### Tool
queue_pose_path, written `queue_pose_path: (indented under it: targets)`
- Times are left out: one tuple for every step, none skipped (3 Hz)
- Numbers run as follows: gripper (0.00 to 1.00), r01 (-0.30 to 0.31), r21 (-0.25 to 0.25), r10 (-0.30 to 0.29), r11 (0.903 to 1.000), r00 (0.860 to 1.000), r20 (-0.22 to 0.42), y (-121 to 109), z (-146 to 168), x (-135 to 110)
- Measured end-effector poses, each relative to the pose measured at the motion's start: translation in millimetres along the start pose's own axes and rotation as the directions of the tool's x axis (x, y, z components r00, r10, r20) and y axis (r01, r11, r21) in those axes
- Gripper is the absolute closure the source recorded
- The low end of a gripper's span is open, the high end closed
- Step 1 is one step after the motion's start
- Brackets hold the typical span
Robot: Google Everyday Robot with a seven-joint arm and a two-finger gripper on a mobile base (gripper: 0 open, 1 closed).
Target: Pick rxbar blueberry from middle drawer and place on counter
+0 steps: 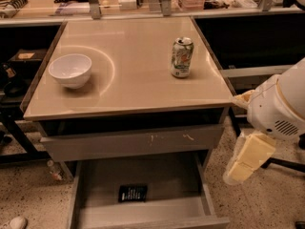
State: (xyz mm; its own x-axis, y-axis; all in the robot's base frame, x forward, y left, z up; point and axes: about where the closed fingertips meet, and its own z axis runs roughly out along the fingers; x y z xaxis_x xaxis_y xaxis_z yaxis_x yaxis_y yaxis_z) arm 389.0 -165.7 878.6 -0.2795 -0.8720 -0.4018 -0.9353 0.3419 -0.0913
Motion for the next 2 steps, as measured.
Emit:
queue_pose_path:
  targets:
    - [0.0,-0.007,-0.05,0.009,0.9987,0.999,0.042,26,39,1]
    - [0.0,-0.007,-0.099,0.017,0.995,0.995,0.095,46,94,4]
